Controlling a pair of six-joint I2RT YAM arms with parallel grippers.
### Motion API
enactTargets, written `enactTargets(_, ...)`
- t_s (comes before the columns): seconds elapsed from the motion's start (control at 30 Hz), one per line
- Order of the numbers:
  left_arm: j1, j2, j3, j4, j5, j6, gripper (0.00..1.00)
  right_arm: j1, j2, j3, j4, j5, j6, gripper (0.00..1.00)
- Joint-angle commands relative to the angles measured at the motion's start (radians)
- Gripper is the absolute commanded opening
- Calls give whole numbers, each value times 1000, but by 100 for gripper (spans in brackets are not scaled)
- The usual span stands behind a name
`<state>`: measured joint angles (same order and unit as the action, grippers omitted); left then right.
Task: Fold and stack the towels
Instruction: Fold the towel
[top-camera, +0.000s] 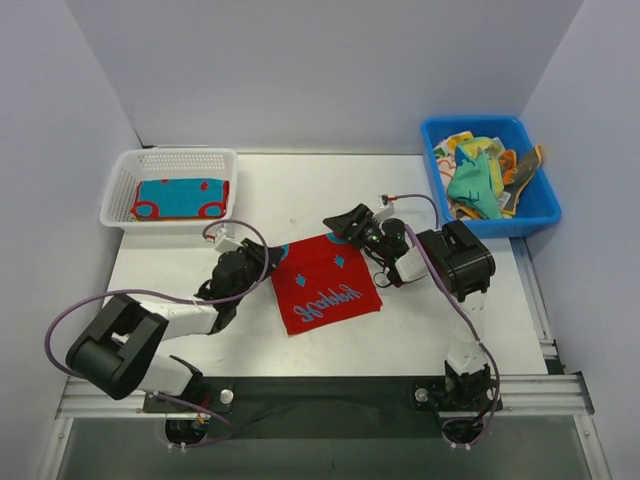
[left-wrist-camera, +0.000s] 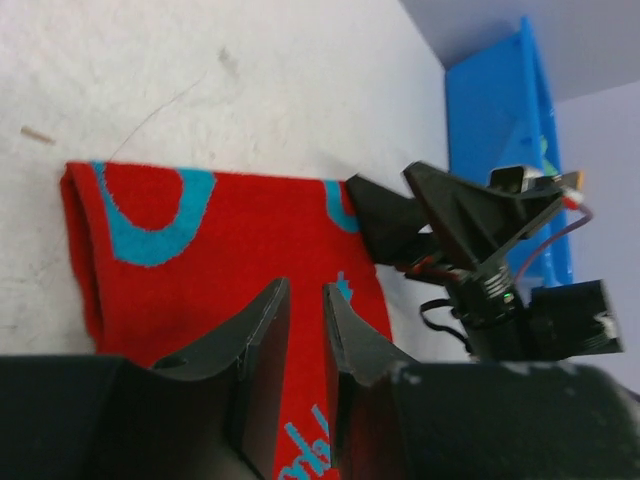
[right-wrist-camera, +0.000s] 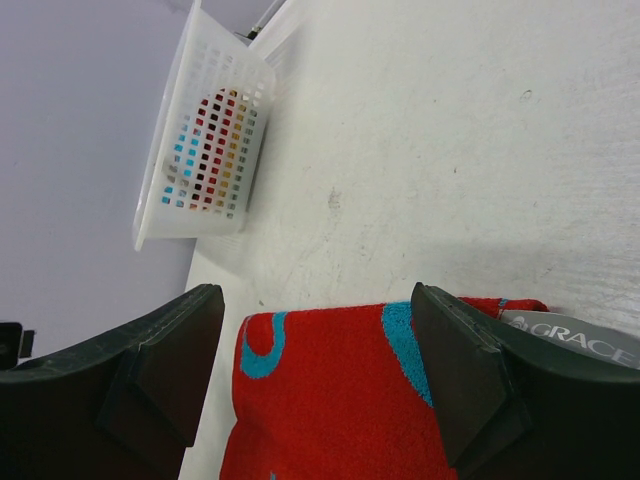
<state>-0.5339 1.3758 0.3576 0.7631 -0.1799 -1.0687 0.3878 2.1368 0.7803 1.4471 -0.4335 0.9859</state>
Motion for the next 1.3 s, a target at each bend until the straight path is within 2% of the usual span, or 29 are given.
enactTargets(0.0,-17,69,-14,-19,14,-20,30,-3,48,-10,-182,45,-70,78)
enactTargets(0.2,-15,209,-72,62,31,-91,28,-1,35,-19,-209,59,-93,78)
enactTargets(0.3,-14,200,-134,67,4,-117,27,-1,26,-26,-217,72,-99,77)
enactTargets(0.4,-3,128,-184,42,-23,-119,27,-1,21,-30,-221,79,-102,77)
enactTargets(0.57,23,-93,-158,-209,-98,-25,31,2,-3,-39,-238,93,-108,77)
enactTargets(0.7,34,-202,-77,-366,-119,79,43,16,-52,-30,-301,95,-131,77)
enactTargets(0.73,34,-228,-57,-425,-116,120,48,20,-93,-23,-327,99,-147,77)
enactTargets(0.83,34,-250,44,-564,-124,173,58,42,-202,-1,-473,105,-226,77)
enactTargets(0.93,34,-239,137,-684,-124,242,64,66,-326,59,-705,122,-335,77)
enactTargets(0.97,34,-233,159,-715,-122,269,65,71,-353,88,-893,139,-380,77)
enactTargets(1.03,34,-221,220,-807,-106,303,65,98,-415,196,-1101,168,-509,77)
enactTargets(1.07,34,-221,243,-836,-102,334,65,109,-434,226,-1283,206,-547,77)
enactTargets(1.17,37,-231,317,-955,-95,404,65,147,-509,281,-1532,255,-651,73)
enactTargets(1.27,41,-254,375,-1056,-89,473,65,169,-560,275,-1701,277,-702,70)
